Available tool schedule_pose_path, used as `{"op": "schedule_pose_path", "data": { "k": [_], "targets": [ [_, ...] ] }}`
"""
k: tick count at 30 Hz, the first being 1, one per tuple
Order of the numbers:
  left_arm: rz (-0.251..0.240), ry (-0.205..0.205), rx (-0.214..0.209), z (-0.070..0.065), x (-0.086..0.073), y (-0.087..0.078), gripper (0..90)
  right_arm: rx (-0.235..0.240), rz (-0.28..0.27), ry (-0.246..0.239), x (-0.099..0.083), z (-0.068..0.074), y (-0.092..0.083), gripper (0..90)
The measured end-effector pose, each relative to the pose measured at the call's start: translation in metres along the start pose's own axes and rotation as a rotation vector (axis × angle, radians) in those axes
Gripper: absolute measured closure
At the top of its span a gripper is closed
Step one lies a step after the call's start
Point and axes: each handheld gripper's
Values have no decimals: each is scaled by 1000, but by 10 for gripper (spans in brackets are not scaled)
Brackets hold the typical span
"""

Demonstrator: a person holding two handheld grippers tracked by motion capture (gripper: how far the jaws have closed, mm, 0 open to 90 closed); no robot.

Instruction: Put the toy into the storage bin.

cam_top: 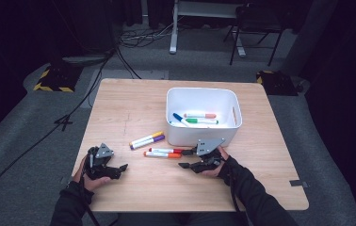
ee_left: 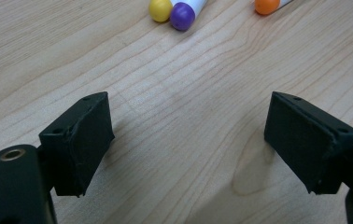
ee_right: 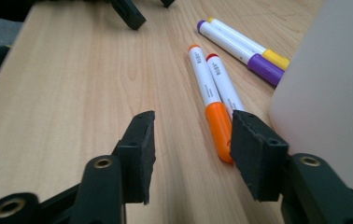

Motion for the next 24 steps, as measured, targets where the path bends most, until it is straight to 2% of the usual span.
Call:
{"op": "schedule_pose_path", "data": {
  "k": [5,9,16,19,21,24],
  "targets": [
    [-2,-2,-2,0,0,0,158,-17,47,-13,-2,-1,16,534],
    [-2,0,-1,-1,0,0,157,-25,25,1,-2,-4,19,536],
    [-2,6,-2,-1,0,0,158,-27,62,4,-2,-10,31,540],
    [-2,5,-3,-1,0,0,157,-16,99,6,-2,-9,37,582],
    [-2,5,-3,-1,0,0,158,-10,113,-4,-2,-9,38,688],
    [0,4,-8,-1,-1,0,158,6,113,2,-2,-10,38,735]
  ]
}}
Point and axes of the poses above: each handheld gripper's, and its own axes: y roughly forward along the jaws, x roughly out of its top, z roughly to its left, and after that the axes turned 4 degrees about -y, right-handed
